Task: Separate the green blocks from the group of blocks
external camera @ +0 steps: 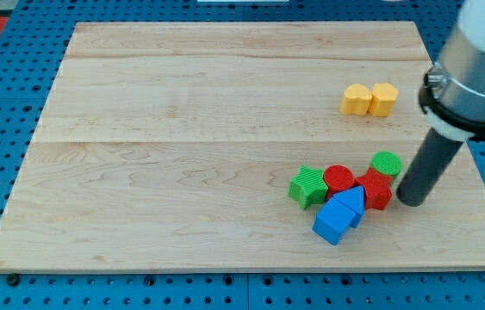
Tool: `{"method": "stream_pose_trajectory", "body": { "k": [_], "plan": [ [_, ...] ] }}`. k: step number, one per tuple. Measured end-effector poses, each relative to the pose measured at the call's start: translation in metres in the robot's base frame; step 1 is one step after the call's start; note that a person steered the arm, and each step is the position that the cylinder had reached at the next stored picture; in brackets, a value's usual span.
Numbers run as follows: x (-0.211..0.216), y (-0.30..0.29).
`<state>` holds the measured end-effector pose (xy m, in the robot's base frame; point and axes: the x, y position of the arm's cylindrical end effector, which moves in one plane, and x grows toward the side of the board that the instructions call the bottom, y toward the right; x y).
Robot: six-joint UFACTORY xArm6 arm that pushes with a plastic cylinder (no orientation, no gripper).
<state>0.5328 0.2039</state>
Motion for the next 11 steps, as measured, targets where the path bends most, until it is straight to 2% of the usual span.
{"method": "stream_pose_trajectory", "body": {
  "k": [1, 2, 3, 4, 5, 6, 8, 9, 10, 11],
  "plan": [
    [-0.043, 0.02],
    [-0.051, -0.046],
    [-0.052, -0.14],
    [-0.068, -0.174],
    [-0.048, -0.239],
    [0.017, -0.249],
    [0.017, -0.112],
    [0.009, -0.102],
    [0.008, -0.121],
    [0.008, -0.075]
  ]
}}
